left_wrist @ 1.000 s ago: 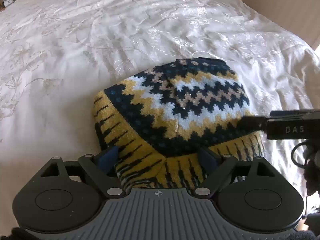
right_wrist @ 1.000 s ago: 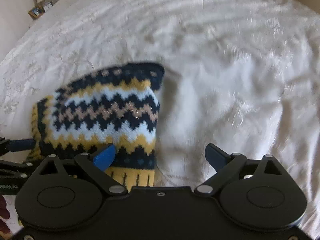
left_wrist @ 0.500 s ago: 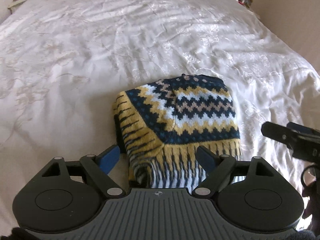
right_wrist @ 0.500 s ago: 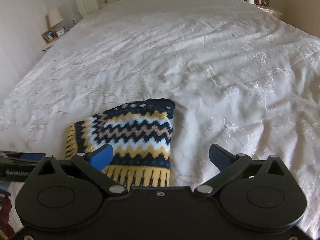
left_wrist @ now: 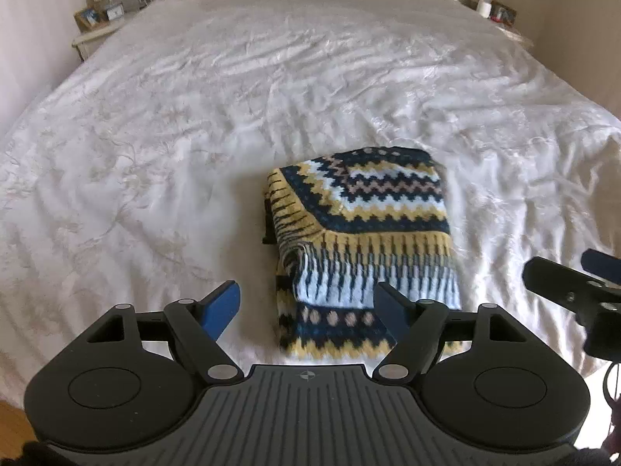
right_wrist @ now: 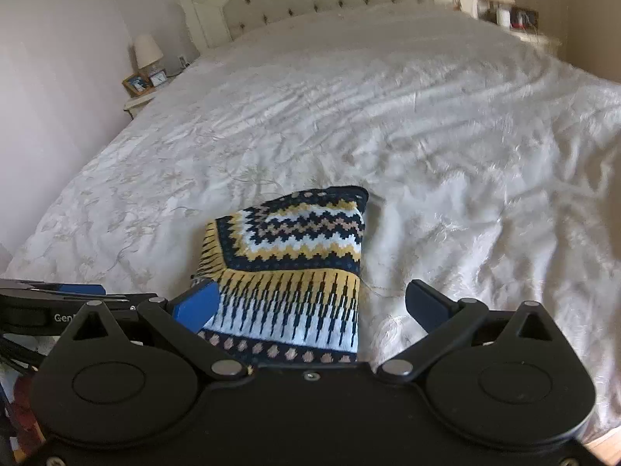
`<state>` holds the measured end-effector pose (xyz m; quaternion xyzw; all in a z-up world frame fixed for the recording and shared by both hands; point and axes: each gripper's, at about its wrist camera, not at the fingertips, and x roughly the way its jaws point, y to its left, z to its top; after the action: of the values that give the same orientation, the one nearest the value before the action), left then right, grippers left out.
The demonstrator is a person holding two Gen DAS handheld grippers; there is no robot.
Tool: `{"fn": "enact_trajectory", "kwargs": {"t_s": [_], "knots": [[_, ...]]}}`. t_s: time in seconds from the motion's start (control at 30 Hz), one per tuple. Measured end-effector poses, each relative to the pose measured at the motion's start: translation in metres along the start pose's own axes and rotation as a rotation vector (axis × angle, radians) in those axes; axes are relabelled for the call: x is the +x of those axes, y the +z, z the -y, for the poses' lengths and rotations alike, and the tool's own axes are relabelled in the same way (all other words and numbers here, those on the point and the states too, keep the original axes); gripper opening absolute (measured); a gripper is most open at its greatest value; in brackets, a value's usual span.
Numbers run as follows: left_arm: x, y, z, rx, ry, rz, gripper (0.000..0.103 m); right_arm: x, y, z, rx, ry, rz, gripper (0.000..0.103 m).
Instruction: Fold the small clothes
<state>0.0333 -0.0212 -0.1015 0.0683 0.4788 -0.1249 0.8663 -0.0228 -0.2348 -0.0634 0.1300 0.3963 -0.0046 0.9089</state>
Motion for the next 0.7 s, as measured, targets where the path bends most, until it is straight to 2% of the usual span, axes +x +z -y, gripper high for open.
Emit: {"fn": "enact_trajectory", "kwargs": {"t_s": [0.17,0.5,0.7], "knots": [[-0.03,-0.015,0.014,0.025,0.036,0.021,0.075,-0.028,-0.005,-0.014,-0.029,-0.044,0.02,0.102],[-0.067,-0.042,0.026,0.028,0.039,0.072,0.075,-0.068,-0.019,-0.036,-0.106,-0.152,0.084,0.097],[-0.076,-0.051,0.027,0.034,0.044,0.07,0.075,-0.072,-0.026,-0.033,-0.057,-0.115,0.019,0.094]]}}
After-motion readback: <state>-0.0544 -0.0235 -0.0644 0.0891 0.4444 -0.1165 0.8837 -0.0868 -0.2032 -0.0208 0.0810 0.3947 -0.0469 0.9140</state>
